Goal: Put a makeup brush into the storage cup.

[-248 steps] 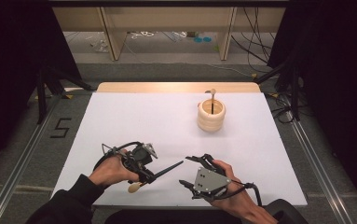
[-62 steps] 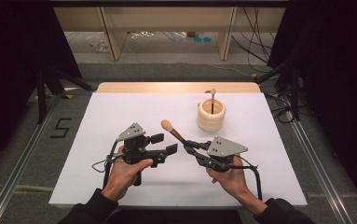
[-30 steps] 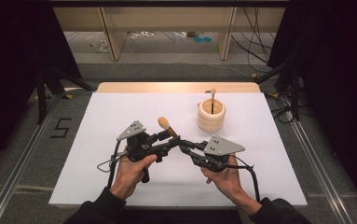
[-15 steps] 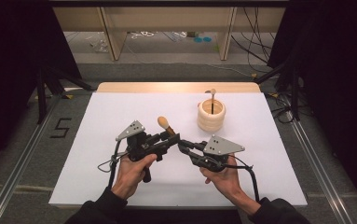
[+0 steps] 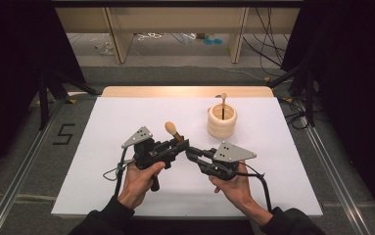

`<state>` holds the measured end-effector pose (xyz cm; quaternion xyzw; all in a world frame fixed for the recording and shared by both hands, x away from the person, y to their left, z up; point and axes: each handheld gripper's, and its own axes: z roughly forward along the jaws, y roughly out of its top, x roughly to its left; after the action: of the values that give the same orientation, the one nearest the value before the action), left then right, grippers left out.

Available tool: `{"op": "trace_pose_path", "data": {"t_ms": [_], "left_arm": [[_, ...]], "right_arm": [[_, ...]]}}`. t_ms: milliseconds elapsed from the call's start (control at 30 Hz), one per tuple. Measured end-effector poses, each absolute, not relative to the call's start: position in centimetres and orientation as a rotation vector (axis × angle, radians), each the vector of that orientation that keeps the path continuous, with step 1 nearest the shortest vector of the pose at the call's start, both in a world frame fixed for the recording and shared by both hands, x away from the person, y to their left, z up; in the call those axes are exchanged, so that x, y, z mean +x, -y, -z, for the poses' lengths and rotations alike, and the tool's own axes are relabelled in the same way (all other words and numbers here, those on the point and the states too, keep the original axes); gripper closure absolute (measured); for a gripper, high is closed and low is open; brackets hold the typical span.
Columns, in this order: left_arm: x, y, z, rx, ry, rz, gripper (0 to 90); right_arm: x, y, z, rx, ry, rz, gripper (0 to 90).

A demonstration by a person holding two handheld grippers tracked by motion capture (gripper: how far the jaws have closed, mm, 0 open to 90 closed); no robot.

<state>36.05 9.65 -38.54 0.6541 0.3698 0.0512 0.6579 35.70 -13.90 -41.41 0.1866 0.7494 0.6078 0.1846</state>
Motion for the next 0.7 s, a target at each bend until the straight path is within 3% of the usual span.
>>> {"op": "trace_pose_path", "data": {"t_ms": [233,500,533,700], "left_arm": [[36.0,-9.8,38.5,1.471,-0.817,-0.098,77.5],[35.8,-9.6,38.1,1.519,-0.777,-0.144,78.0],[35.7,-9.6,38.0,1.538,-0.764,-0.160,78.1],[35.2,-9.2,37.2,1.644,-0.715,-0.258,78.1]], "right_arm": [[35.6,13.8,41.4,0.532,-2.118,-1.714,78.8],[35.8,13.8,41.5,0.523,-2.133,-1.739,77.1],[35.7,13.8,41.4,0.538,-2.146,-1.732,70.4],[36.0,14.0,40.8,0.539,-2.165,-1.692,56.6]]}}
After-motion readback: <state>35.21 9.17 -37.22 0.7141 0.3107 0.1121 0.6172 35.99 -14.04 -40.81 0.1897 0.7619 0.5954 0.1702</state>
